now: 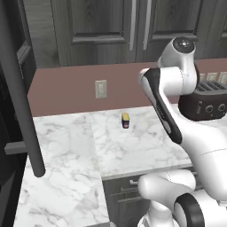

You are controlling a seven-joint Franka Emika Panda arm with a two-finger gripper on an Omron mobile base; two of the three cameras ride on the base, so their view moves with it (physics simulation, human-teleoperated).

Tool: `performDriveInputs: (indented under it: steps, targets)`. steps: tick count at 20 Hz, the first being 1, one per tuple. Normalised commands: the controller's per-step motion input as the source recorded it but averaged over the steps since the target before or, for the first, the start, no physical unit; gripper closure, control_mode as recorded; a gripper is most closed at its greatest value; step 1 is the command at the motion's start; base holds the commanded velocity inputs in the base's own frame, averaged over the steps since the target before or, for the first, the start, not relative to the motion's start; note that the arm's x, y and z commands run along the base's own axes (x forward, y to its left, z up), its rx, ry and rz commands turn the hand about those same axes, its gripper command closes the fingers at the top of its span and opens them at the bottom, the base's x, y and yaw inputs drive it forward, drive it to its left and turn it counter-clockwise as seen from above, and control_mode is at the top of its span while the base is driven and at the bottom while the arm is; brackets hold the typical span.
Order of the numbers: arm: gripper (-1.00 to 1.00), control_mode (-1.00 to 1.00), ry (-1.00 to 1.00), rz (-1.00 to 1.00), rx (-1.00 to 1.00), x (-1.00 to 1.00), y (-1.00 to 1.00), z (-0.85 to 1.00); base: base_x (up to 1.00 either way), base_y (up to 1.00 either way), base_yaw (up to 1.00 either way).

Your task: Pick the dish brush and spray from the cabinet and place them on the counter.

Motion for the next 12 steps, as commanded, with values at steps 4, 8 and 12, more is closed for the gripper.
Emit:
performDriveInputs:
  steps: [4,8,12]
  targets:
    - [-1.00,-1.00,-0.17,-0.23,0.11,0.30,-0.06,0.33,0.00,0.00,0.00]
    - [-1.00,-1.00,-0.20,-0.03,0.26,0.38,-0.11,0.18,0.00,0.00,0.00]
    - [-1.00,-1.00,-0.02,0.14,0.08,0.44,0.04,0.02,0.00,0.00,0.00]
